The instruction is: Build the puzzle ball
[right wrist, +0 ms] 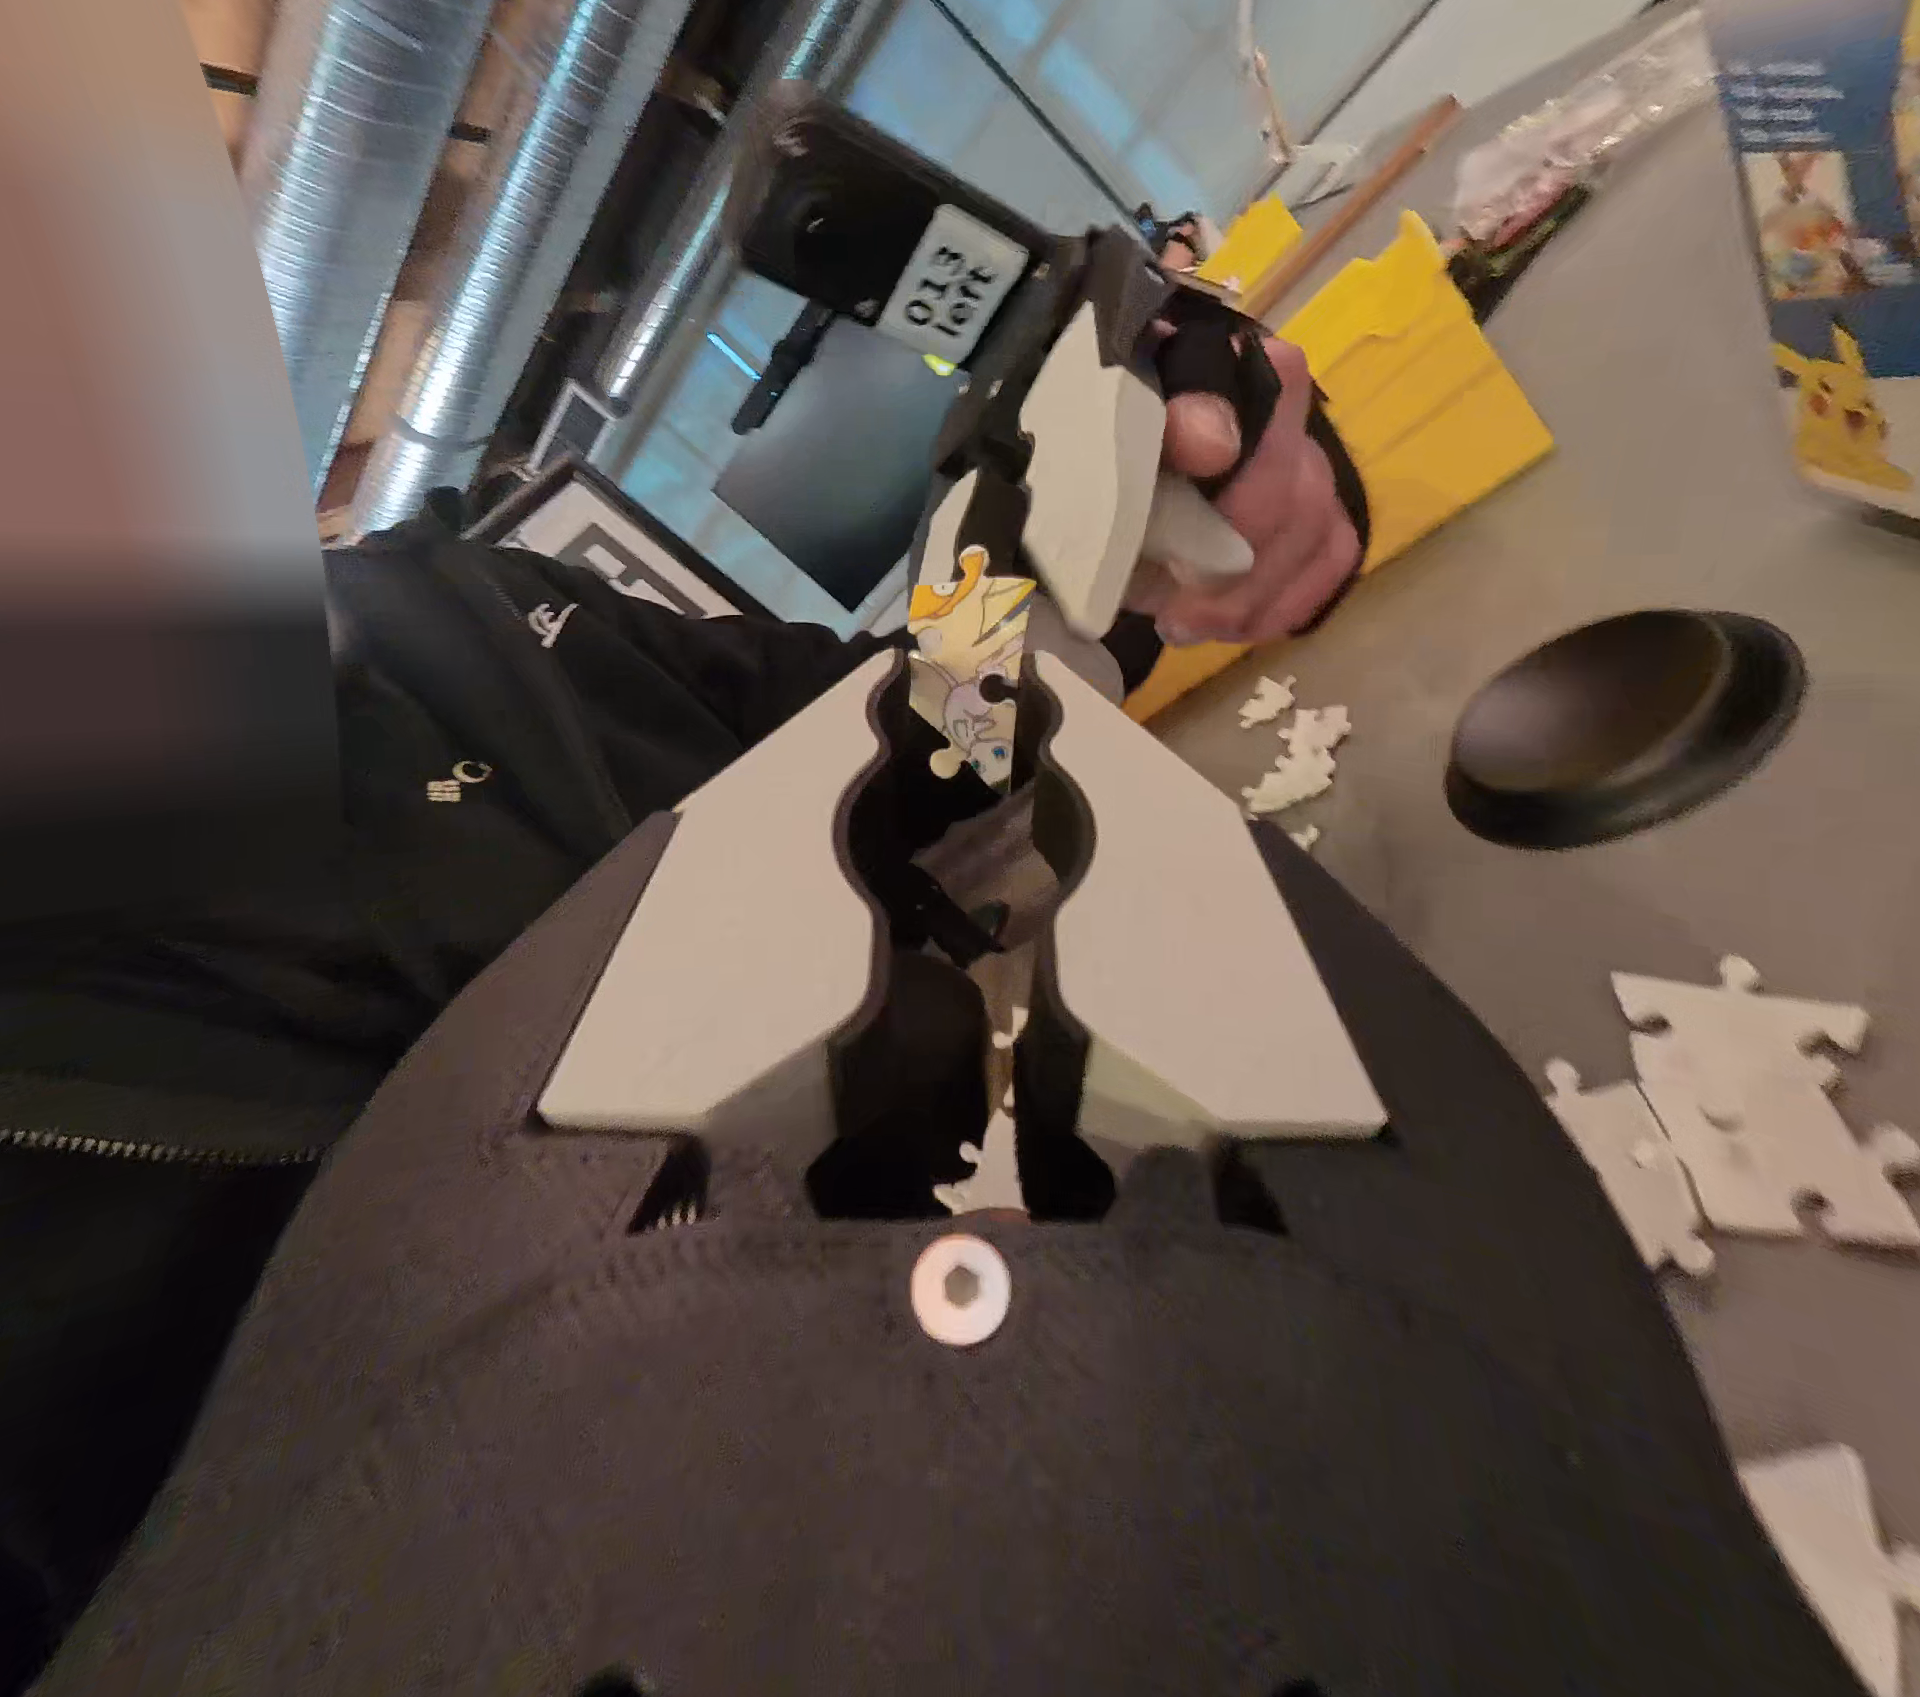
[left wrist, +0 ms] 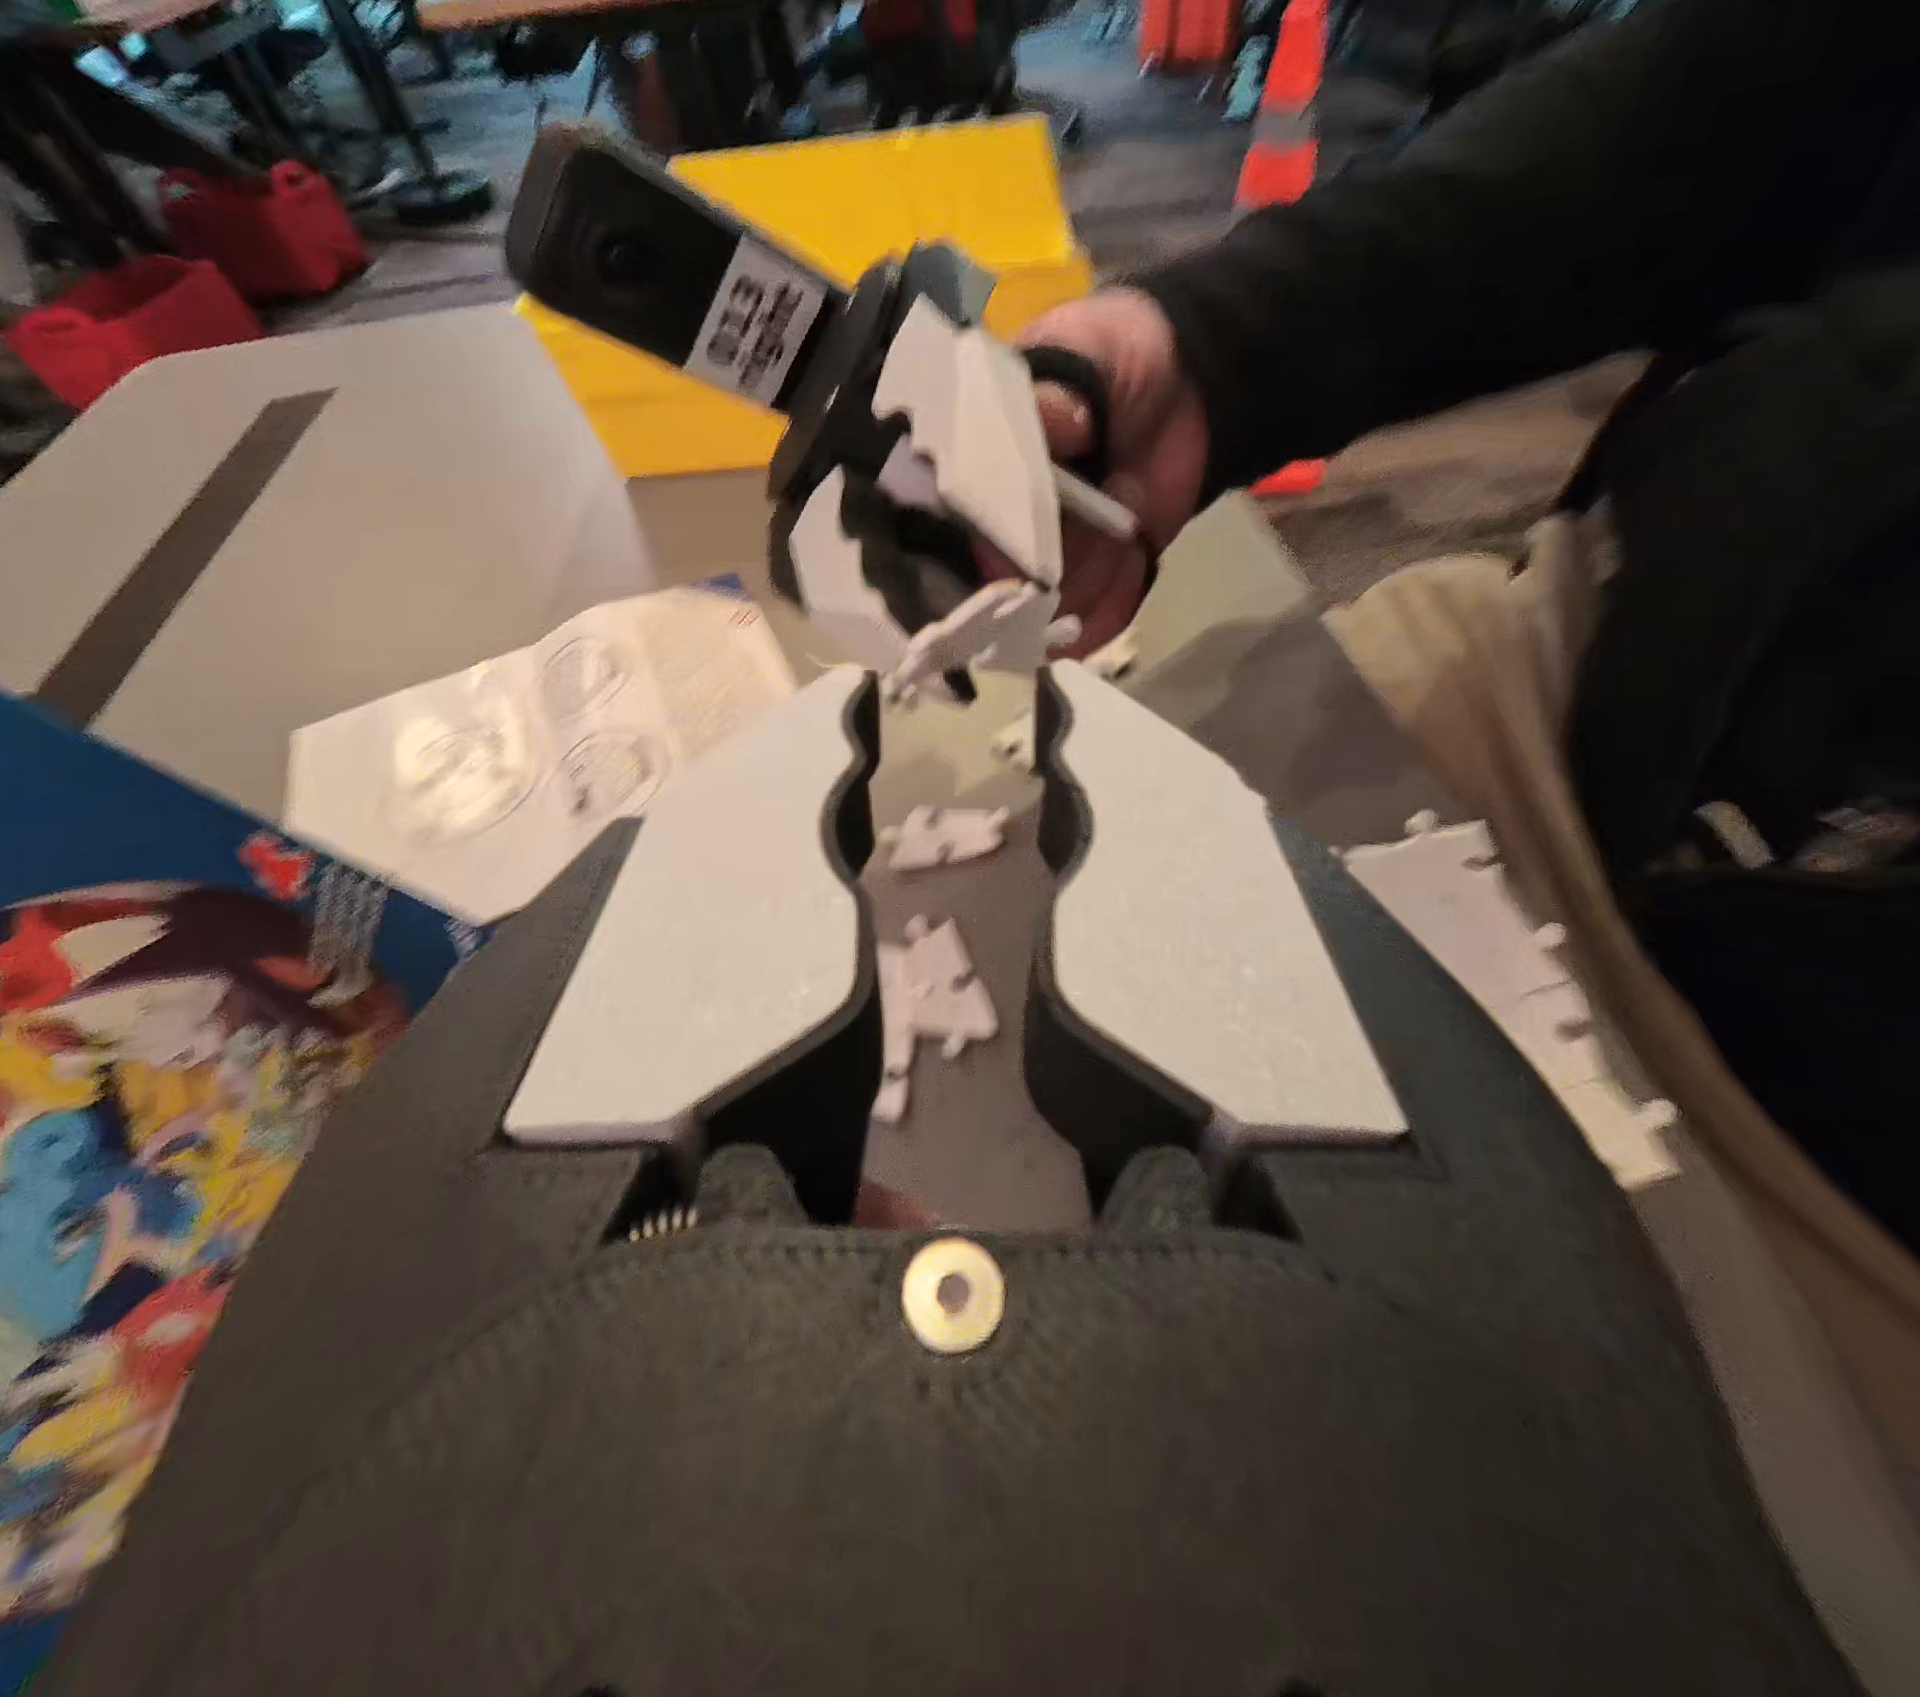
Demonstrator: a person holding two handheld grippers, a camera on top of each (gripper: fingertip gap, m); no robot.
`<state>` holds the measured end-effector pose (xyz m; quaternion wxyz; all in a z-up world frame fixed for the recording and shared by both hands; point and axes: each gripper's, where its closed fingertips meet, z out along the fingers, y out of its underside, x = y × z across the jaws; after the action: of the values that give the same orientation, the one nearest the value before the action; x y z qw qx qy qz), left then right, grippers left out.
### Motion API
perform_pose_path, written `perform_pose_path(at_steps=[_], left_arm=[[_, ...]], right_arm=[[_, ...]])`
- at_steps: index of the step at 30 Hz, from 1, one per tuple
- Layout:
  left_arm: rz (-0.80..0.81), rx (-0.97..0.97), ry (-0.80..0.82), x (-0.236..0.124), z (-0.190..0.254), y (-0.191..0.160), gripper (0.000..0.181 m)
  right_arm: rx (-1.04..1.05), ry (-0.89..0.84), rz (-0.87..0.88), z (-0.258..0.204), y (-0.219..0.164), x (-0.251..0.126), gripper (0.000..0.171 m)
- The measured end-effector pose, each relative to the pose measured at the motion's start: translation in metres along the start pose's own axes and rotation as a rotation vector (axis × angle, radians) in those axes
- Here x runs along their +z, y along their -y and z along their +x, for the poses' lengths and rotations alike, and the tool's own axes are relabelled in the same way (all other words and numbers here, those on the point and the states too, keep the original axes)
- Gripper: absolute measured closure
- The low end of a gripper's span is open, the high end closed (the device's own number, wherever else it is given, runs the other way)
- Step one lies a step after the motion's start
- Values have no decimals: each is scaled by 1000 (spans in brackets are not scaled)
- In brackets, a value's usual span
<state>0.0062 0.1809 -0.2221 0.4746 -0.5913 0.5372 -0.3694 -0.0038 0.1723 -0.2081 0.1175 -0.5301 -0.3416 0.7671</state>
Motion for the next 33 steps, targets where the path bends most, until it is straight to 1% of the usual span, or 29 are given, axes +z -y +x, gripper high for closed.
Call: perform_pose_path(at_steps=[1,3,7,12,16,18,20,22,23,26,29,30,31,32,33], left_arm=[[56,-32,-37,-1,4,8,156],[122,-71,-61,-4,4,16,160],[190,-177,-85,-9,-3,20,171],[212,-278,-67,-13,-10,16,173],[205,-240,-31,-18,-11,14,178],[196,-232,-7,-20,-12,13,180],[203,-259,-21,-20,-10,12,180],[195,-318,-20,-20,-13,8,180],[184,-353,-29,-20,-14,6,180],[117,-470,-54,-17,-12,-6,180],[66,-571,-65,-17,-13,-18,180],[38,-596,-61,-17,-14,-23,180],[10,-607,-46,-17,-14,-29,179],[5,-621,-57,-18,-13,-31,180],[32,-635,-62,-19,-13,-28,180]], right_arm=[[0,30,-1,-4,0,4,152],[9,79,17,-10,4,7,152],[31,116,51,-11,10,9,154],[50,85,84,-4,16,10,153],[83,78,114,0,19,7,151],[98,69,140,2,22,2,157],[111,55,140,5,22,1,155],[102,4,140,11,22,0,154],[88,-33,129,14,21,-1,151],[5,-153,57,20,18,-3,149],[-53,-271,-49,30,11,-5,155],[-64,-307,-72,34,9,-6,154],[-63,-314,-81,35,9,-7,154],[-63,-324,-95,37,8,-8,157],[-72,-349,-120,40,5,-8,156]])
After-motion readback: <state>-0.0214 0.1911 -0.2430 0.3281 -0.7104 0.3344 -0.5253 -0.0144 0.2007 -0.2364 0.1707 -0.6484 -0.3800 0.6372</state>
